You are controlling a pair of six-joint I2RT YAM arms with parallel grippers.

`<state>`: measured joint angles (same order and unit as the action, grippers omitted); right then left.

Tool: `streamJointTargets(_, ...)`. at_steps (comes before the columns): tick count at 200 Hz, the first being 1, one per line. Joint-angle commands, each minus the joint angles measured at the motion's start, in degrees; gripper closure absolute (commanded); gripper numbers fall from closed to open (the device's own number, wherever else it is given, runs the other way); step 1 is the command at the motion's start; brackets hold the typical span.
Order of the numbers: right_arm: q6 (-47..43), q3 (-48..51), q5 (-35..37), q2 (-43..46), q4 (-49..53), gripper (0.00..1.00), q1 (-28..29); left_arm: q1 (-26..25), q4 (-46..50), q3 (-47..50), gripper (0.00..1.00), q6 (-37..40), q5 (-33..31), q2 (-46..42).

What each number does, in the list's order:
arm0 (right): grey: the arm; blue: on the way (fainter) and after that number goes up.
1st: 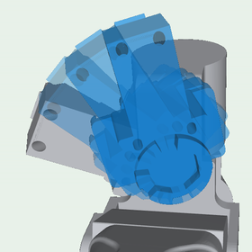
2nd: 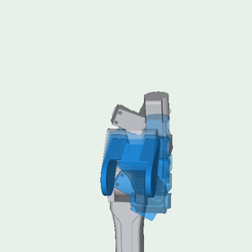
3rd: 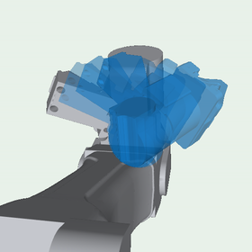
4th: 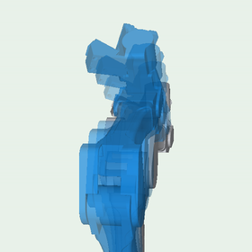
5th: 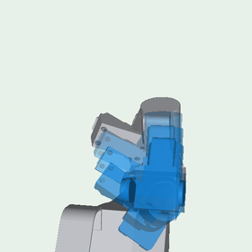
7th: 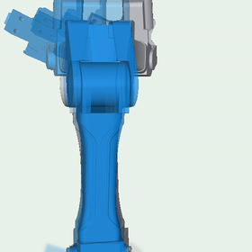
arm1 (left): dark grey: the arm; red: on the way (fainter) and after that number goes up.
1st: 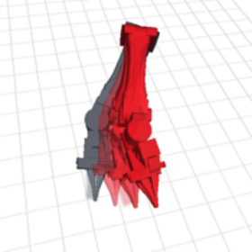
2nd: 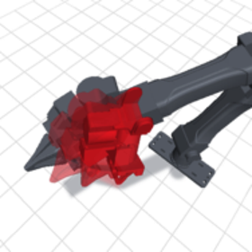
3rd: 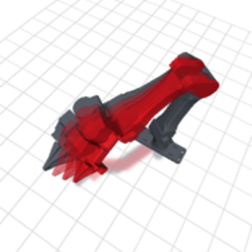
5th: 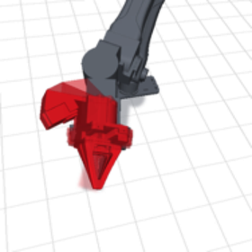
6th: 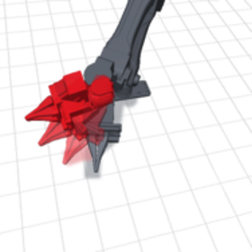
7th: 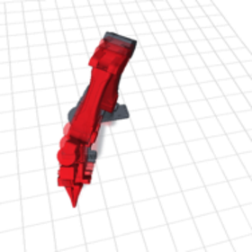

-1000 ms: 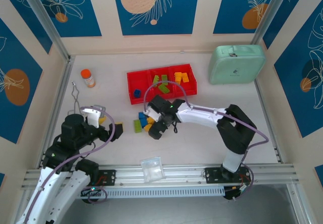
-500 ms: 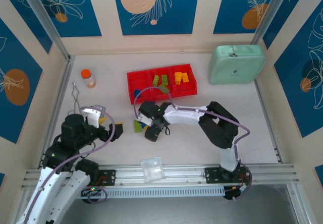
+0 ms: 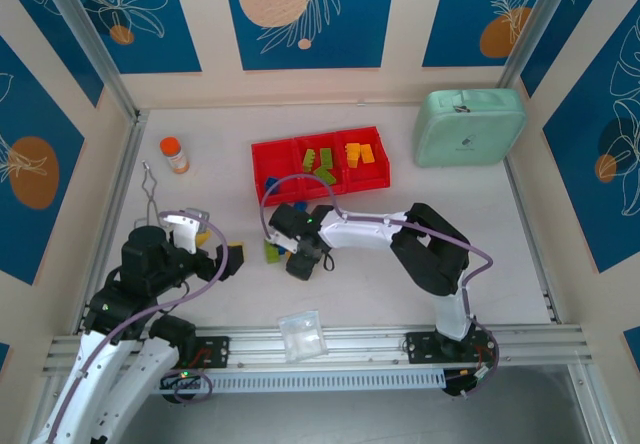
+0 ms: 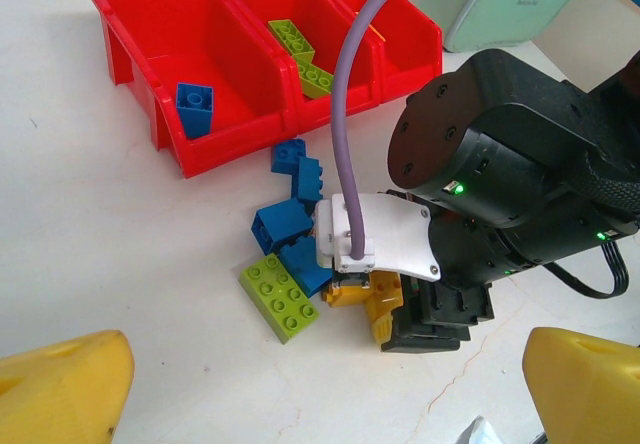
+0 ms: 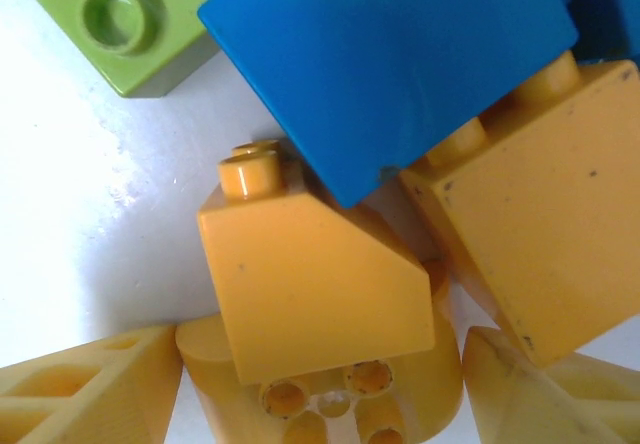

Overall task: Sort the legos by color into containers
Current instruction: Pick up the lego from the bottom-center of the table, then place the lego in the container.

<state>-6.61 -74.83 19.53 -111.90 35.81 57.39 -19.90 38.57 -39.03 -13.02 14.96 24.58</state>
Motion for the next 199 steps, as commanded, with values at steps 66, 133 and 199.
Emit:
streamJointTargets(66, 5.28, 4.88, 3.85, 3.58, 2.98, 0.38, -5.82, -0.49, -0.51, -0.22, 0.01, 0.7, 1.32, 0.04)
streamJointTargets(133, 8.57, 1.75, 5.93, 10.6, 7.86, 0.41, -7.59, -0.49, -0.6, -0.17, 0.01, 0.65, 1.12, 0.12)
streamJointTargets(199, 12.76, -2.48, 5.05, 17.67, 7.19, 0.45, -14.83, -0.5, -0.69, -0.14, 0.01, 0.62, 1.03, 0.38)
